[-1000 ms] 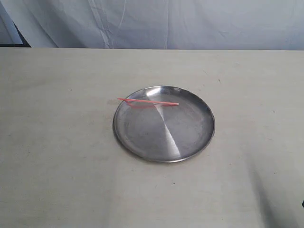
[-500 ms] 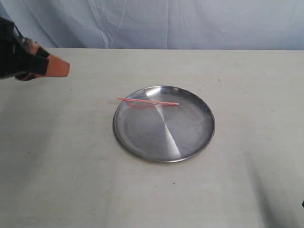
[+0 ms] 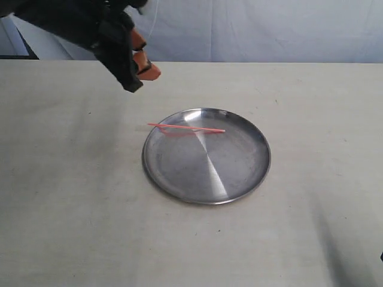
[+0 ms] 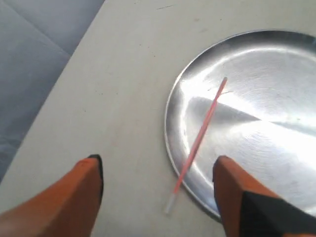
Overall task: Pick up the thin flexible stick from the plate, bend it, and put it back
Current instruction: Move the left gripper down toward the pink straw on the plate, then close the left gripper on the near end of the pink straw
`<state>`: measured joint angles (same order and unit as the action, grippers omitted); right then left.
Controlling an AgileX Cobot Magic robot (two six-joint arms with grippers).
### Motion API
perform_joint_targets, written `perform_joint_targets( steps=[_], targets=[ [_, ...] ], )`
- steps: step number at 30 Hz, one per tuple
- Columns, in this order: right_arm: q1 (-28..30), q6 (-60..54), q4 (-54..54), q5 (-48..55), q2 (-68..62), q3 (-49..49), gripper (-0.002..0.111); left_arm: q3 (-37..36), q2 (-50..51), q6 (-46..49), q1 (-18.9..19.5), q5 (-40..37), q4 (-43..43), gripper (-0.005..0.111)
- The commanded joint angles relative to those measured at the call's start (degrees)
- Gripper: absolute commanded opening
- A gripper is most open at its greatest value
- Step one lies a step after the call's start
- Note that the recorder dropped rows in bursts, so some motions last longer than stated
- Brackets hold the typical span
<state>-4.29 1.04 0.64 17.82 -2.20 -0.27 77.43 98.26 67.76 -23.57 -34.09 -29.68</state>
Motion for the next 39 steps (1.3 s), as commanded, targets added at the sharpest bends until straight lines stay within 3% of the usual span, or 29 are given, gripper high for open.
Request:
perform_joint_targets(
  steps=[1,5,12,39],
  targets=[
    [0.30,0.00,-0.18,-0.52,0.30,0.27,0.000,4.31,6.70,0.36,-4.41,3.97,6.96,0.060],
    [0.30,0.00,-0.18,-0.52,0.30,0.27,0.000,6.54,12.78,-0.83,-6.04,1.62,11.95,0.056],
    [0.30,0.00,-0.18,-0.36,0.30,0.27,0.000,8.31,20.37,-20.77,-6.91,-4.65,28.80,0.056],
    [0.30,0.00,-0.18,-0.36,0.30,0.27,0.000,12.27,26.60,-25.82,-7.94,-4.43,29.68,0.060]
  ],
)
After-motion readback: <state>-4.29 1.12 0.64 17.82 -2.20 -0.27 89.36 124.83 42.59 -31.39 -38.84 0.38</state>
